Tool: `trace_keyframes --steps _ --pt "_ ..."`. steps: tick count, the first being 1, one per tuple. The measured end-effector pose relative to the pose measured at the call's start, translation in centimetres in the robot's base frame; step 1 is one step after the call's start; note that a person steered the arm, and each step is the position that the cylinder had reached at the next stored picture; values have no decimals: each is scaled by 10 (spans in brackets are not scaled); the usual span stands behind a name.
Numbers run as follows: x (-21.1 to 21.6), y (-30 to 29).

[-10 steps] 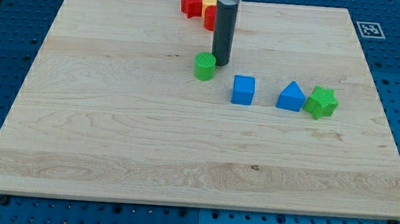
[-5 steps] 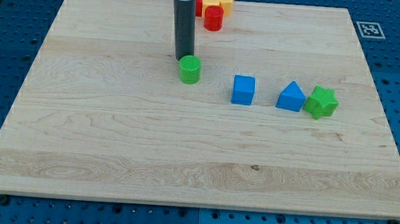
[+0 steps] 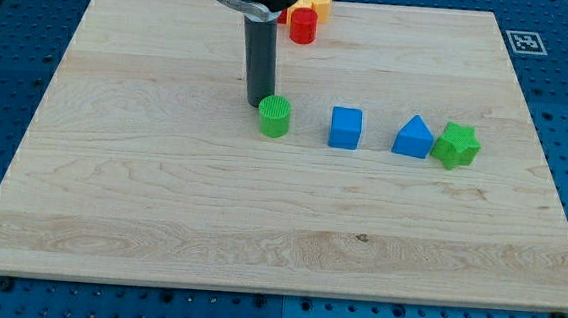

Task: Place the green circle to parallel left of the cube

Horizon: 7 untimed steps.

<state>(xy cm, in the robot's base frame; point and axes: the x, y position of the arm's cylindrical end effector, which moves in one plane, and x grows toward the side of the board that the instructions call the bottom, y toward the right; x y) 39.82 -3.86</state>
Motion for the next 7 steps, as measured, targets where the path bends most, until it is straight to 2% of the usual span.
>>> trace_keyframes --steps 5,6,7 --pt "4 2" --pt "-30 43" --pt "-46 113"
